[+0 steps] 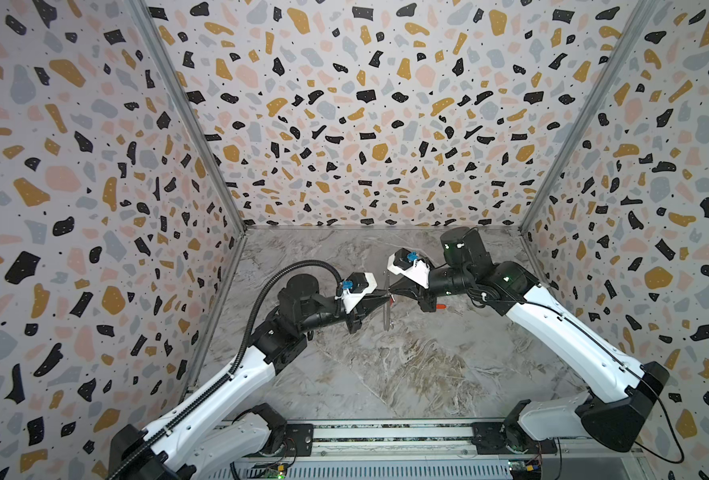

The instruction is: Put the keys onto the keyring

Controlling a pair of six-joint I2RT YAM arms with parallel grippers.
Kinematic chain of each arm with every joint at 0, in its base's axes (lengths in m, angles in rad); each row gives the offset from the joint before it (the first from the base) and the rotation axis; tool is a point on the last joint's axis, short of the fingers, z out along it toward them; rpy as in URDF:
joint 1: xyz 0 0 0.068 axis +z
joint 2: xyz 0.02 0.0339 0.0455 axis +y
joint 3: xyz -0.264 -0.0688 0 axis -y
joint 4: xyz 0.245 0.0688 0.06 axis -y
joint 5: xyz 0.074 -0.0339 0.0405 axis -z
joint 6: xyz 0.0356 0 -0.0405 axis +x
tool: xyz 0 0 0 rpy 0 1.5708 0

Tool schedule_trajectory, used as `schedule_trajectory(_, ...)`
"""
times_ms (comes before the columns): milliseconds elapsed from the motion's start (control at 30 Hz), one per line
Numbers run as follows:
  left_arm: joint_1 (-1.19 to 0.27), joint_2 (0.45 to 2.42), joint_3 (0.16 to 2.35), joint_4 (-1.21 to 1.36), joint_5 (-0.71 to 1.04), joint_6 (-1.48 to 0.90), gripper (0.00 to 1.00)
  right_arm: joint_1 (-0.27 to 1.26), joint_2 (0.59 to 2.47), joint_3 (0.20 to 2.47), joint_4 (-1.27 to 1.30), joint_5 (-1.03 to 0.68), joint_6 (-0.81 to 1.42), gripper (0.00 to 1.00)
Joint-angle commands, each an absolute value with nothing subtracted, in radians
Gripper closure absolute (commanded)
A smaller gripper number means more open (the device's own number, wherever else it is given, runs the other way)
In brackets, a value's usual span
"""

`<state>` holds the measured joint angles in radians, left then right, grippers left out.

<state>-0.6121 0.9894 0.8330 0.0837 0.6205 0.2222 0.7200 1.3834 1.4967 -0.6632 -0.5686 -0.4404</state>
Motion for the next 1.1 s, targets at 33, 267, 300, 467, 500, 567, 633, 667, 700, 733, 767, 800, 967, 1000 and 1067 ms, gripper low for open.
schedule_trajectory(33,-0.595,0.975,0.865,-0.019,0.666,0.316,0.83,0.720,1.379,1.567,-0.764,-0.599,-0.514,1.00)
schedule_trajectory(267,-0.581,0.956,0.880,-0.049,0.675,0.340,0.73,0.720,1.383,1.573,-0.784,-0.619,-0.551,1.00)
schedule_trajectory(300,-0.580,0.957,0.880,-0.049,0.683,0.343,0.71,0.721,1.384,1.573,-0.783,-0.621,-0.553,1.00)
schedule_trajectory(467,-0.580,0.973,0.890,-0.035,0.726,0.344,0.67,0.723,1.390,1.568,-0.787,-0.652,-0.568,1.00)
schedule_trajectory(500,-0.580,0.978,0.893,-0.035,0.731,0.344,0.67,0.725,1.391,1.565,-0.787,-0.656,-0.569,1.00)
schedule_trajectory(567,-0.580,0.989,0.902,-0.038,0.743,0.345,0.67,0.732,1.397,1.566,-0.788,-0.658,-0.571,1.00)
schedule_trajectory(633,-0.580,0.996,0.906,-0.038,0.750,0.350,0.66,0.735,1.402,1.567,-0.789,-0.659,-0.571,1.00)
schedule_trajectory(667,-0.580,0.999,0.908,-0.038,0.752,0.350,0.67,0.738,1.404,1.566,-0.790,-0.663,-0.572,1.00)
schedule_trajectory(700,-0.580,1.000,0.909,-0.037,0.753,0.351,0.67,0.741,1.403,1.564,-0.790,-0.665,-0.574,1.00)
schedule_trajectory(733,-0.580,1.002,0.910,-0.038,0.754,0.352,0.67,0.744,1.404,1.560,-0.789,-0.671,-0.576,1.00)
schedule_trajectory(767,-0.580,1.004,0.911,-0.038,0.756,0.352,0.68,0.745,1.401,1.557,-0.786,-0.676,-0.579,1.00)
schedule_trajectory(800,-0.579,1.006,0.911,-0.040,0.757,0.352,0.69,0.747,1.399,1.553,-0.781,-0.678,-0.578,1.00)
schedule_trajectory(967,-0.580,1.012,0.908,-0.049,0.764,0.358,0.75,0.753,1.400,1.550,-0.777,-0.689,-0.580,1.00)
schedule_trajectory(1000,-0.579,1.012,0.908,-0.049,0.764,0.358,0.76,0.754,1.400,1.549,-0.775,-0.689,-0.581,1.00)
schedule_trajectory(1067,-0.580,1.017,0.909,-0.053,0.762,0.359,0.78,0.755,1.400,1.548,-0.774,-0.691,-0.580,1.00)
